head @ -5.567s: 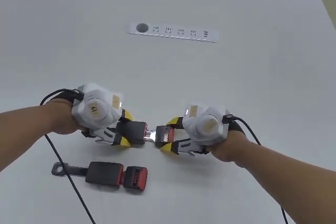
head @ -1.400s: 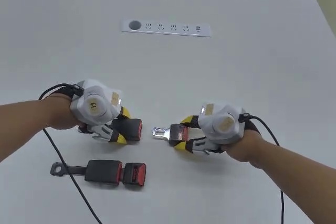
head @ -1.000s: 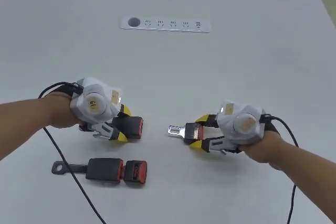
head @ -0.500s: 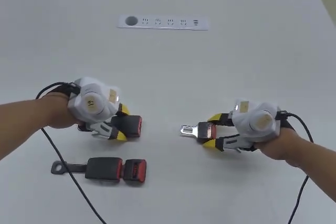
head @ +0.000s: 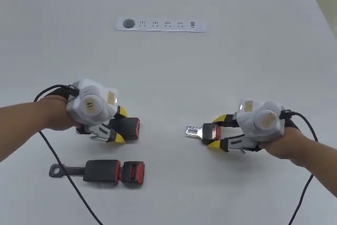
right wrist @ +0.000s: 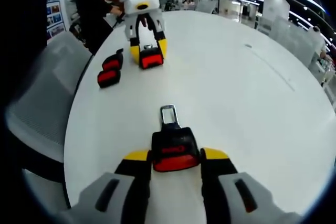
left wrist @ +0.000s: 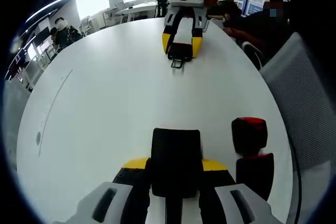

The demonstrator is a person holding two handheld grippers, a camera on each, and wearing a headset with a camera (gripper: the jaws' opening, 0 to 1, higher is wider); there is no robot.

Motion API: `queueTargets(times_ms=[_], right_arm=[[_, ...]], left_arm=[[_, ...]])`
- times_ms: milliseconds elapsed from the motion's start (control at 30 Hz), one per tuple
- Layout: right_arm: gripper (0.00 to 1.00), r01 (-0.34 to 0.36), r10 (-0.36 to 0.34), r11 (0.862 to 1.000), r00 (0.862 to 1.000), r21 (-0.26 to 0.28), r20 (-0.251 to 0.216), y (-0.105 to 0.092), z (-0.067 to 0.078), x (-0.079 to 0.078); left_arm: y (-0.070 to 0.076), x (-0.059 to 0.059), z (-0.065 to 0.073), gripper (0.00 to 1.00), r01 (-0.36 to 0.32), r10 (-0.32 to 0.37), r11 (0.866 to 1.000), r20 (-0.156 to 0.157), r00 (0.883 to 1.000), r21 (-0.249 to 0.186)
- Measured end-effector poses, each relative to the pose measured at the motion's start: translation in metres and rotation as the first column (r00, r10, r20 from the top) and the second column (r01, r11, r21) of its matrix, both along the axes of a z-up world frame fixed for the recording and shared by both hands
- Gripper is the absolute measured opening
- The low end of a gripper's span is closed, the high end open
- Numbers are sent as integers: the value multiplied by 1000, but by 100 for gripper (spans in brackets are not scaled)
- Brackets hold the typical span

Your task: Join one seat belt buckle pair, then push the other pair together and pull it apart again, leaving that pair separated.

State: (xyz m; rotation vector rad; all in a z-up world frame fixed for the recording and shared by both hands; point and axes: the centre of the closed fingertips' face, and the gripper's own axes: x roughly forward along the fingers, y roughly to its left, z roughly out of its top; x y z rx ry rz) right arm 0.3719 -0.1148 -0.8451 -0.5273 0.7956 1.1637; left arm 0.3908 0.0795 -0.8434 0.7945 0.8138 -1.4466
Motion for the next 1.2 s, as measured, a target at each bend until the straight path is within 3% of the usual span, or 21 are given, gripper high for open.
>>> queueTargets(times_ms=[133,200,267,367,433,500,533,567,600,700,767,800,833,867,933,1000,1100,1200], right_arm=[[52,29,-29,1000,999,9,16,2,3,1],[59,98,-99,994,994,45,37,2,11,10],[68,150,-154,985,987,82,47,3,18,16],[80,209,-218,973,972,103,88,0,25,23],[81,251,-265,958,960,136,91,1,30,23],[83,304,-321,938,943,166,87,1,34,22],[85,326,-345,928,935,179,82,1,36,20],[86,329,-348,927,934,180,86,2,38,19],[88,336,-356,924,929,184,95,3,40,16],[90,349,-374,916,921,199,104,5,45,11],[90,364,-391,907,914,211,106,8,48,6],[90,366,-395,906,912,213,109,10,49,3],[91,365,-395,906,912,216,113,12,50,0],[92,364,-395,905,911,218,116,15,52,-3],[93,362,-393,906,912,220,119,18,54,-9],[93,358,-391,907,911,223,129,22,58,-13],[95,356,-394,905,908,233,142,28,64,-19],[97,356,-399,902,905,245,150,32,69,-24]], left_arm=[[-1,0,1,38,-14,14,999,1,1000,41],[-2,1,3,47,-23,23,998,8,1000,52],[-6,4,12,58,-61,60,998,30,998,26],[-9,11,27,65,-122,124,992,73,990,-30],[-6,15,37,74,-162,168,985,106,980,-63],[0,19,45,81,-231,243,968,132,961,-95],[5,21,50,83,-270,286,956,145,947,-118],[8,21,54,86,-299,318,944,145,937,-140],[14,24,56,91,-350,374,921,136,917,-172],[26,21,65,95,-419,451,882,133,883,-214],[31,18,76,94,-501,540,820,83,838,-277],[34,18,83,94,-559,599,766,37,800,-318],[36,17,86,95,-578,621,745,27,784,-333],[41,14,90,95,-592,637,731,27,770,-339],[46,6,93,96,-599,645,725,31,763,-340],[51,-3,96,96,-614,660,708,15,751,-349],[58,-15,99,96,-623,672,696,19,740,-356],[64,-22,101,98,-634,685,676,4,728,-376]])
